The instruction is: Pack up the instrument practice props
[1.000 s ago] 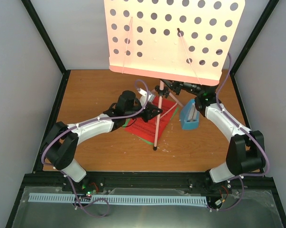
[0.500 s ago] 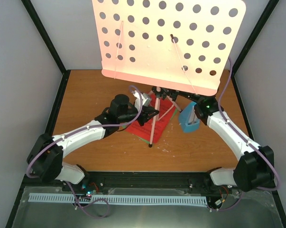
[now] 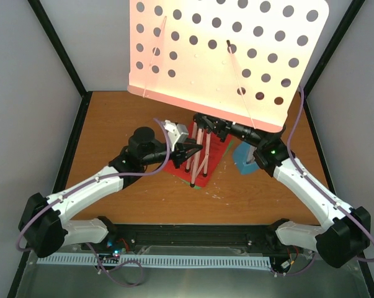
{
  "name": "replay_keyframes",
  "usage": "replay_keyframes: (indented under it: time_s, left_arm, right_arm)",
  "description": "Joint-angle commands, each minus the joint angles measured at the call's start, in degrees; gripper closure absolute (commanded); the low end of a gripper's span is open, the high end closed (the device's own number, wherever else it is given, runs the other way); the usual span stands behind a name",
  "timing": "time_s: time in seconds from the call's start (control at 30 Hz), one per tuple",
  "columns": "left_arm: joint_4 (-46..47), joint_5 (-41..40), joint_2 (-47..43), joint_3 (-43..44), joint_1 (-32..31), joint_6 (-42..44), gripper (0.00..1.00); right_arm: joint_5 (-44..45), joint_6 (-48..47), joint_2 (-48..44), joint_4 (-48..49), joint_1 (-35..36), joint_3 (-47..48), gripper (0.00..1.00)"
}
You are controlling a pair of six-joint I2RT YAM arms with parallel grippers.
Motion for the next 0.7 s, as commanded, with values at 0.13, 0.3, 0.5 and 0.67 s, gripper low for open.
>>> replay_keyframes:
  time_s: [0.13,0.3,0.5,0.67]
  left_arm:
    - [14.05,-4.73,-7.17,-6.06,0.30,-0.56,1.00]
    - [13.78,-7.13,-9.71,-11.48,-3.54,1.60,1.00]
    - [14.68,-7.51,-11.28,-16.66,-4.52,1.02,1.00]
    - [14.04,-6.99,-10.76,-18.69,-4.53,0.43,0.74]
  right_arm:
    - [2.12,0.24,-6.72,6.97,7.67,-5.40,0.97]
    - [5.16,1.71,-8.89,10.13,9.95,-10.92,0.97]
    - [7.08,2.24,-10.97,11.35,11.40,-14.46,0.97]
    - [7.82,2.54,-12.24,11.59,12.11,-16.31,0.97]
